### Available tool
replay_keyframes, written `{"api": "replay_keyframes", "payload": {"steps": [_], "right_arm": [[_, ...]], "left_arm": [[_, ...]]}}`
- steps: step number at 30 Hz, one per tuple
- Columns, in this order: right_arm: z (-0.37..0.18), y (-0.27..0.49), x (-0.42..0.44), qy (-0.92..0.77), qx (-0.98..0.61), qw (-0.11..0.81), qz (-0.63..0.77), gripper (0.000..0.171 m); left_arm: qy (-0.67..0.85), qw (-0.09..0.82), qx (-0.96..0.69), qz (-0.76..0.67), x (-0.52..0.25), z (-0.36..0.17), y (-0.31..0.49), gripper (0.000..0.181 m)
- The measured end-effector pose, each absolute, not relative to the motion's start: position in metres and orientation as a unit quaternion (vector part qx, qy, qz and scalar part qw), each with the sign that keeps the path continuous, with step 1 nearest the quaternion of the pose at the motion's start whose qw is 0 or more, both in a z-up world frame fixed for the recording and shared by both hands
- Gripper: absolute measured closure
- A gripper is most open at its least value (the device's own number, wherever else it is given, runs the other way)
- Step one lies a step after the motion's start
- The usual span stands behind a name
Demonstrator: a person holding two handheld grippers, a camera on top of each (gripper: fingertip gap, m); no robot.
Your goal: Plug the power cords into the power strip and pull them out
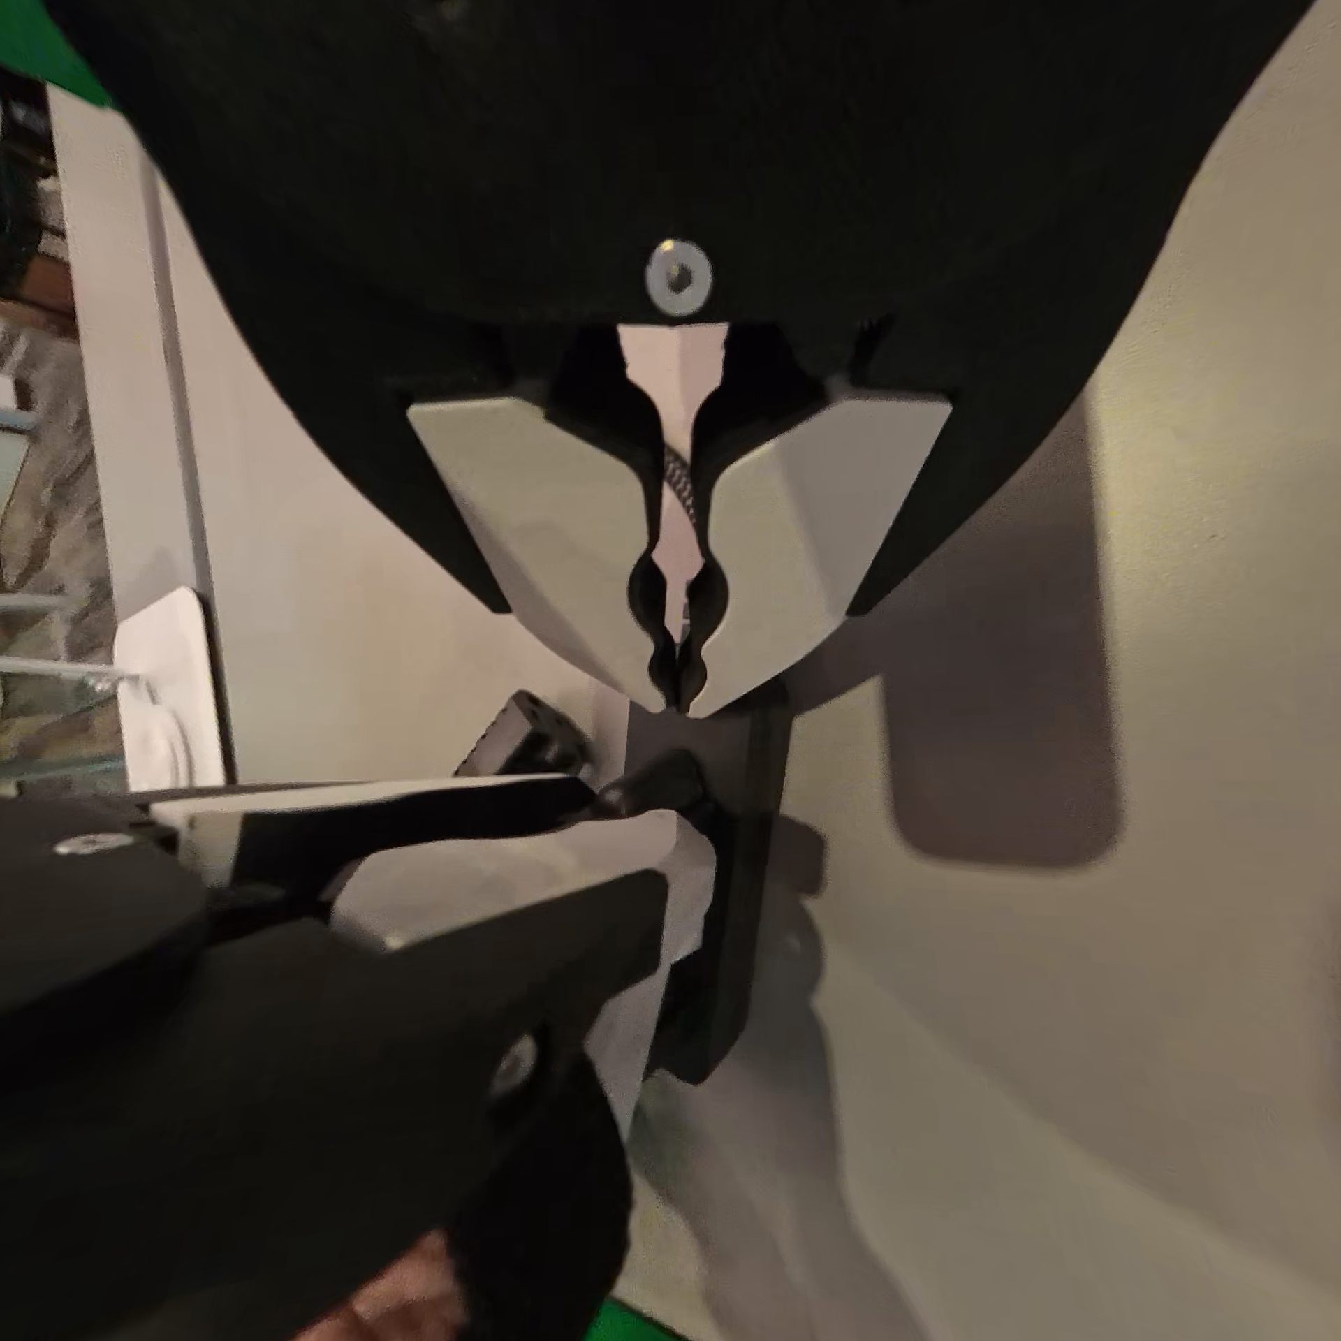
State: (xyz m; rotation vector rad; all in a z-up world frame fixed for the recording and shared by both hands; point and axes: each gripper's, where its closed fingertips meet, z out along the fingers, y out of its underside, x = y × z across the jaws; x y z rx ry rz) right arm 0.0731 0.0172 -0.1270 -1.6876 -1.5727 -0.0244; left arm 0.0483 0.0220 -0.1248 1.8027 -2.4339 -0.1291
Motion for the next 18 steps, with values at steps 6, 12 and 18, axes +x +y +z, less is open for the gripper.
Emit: {"api": "replay_keyframes", "payload": {"steps": [6,12,18], "right_arm": [[-0.1321,0.0137,0.0692,-0.695,-0.603,0.389,-0.042,0.169],[-0.1329,0.0126,0.068,-0.734,-0.556,0.371,-0.122,0.168],[-0.1329,0.0124,0.0678,-0.749,-0.533,0.362,-0.154,0.169]], "left_arm": [[-0.811,0.051,0.579,-0.064,0.0465,-0.1276,0.02,0.159],[-0.814,0.046,0.574,-0.072,0.0461,-0.128,0.0198,0.159],[-0.814,0.048,0.574,-0.075,0.0461,-0.1303,0.0192,0.157]]}}
